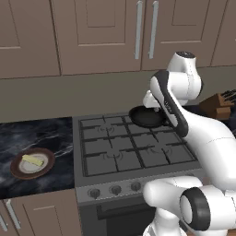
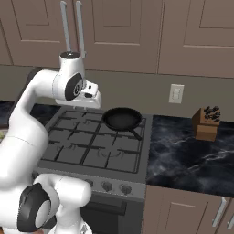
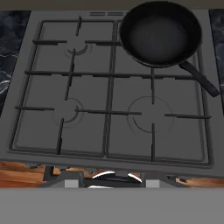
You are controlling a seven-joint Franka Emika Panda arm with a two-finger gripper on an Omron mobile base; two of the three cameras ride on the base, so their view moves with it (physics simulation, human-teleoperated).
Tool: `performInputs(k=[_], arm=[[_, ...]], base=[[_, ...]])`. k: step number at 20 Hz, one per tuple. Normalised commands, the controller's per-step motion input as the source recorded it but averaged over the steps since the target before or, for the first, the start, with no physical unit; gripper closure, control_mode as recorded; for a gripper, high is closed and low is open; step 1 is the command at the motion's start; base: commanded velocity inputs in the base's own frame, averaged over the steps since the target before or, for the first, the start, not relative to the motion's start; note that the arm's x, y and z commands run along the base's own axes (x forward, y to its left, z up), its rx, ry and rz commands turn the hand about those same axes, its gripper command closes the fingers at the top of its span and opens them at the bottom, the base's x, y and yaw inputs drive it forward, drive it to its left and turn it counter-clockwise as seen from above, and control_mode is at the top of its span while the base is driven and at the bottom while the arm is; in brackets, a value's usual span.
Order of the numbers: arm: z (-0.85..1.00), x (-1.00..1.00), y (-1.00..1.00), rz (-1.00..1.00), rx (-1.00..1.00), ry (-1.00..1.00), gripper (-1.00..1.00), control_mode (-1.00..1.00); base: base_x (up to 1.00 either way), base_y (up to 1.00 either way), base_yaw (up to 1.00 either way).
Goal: Pick up the butter stick and place it in the pan. Then turn on the burner for the pan.
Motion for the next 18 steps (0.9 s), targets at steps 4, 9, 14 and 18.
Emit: performInputs(k=[4, 9, 14, 18], arm=[[0.00, -0.11, 0.00, 0.00, 0.00, 0.00, -1.00, -1.00], [-0.04, -0.31, 0.17, 0.01, 0.00, 0.06, -1.00, -1.00], [-0.12, -0.43, 0.37, 0.03, 0.00, 0.07, -1.00, -1.00], [-0.21, -0.27, 0.50, 0.01, 0.00, 0.09, -1.00, -1.00]], base=[[0.00, 0.00, 0.00], [0.00, 0.00, 0.00], [0.00, 0.00, 0.00], [0.00, 0.00, 0.00]])
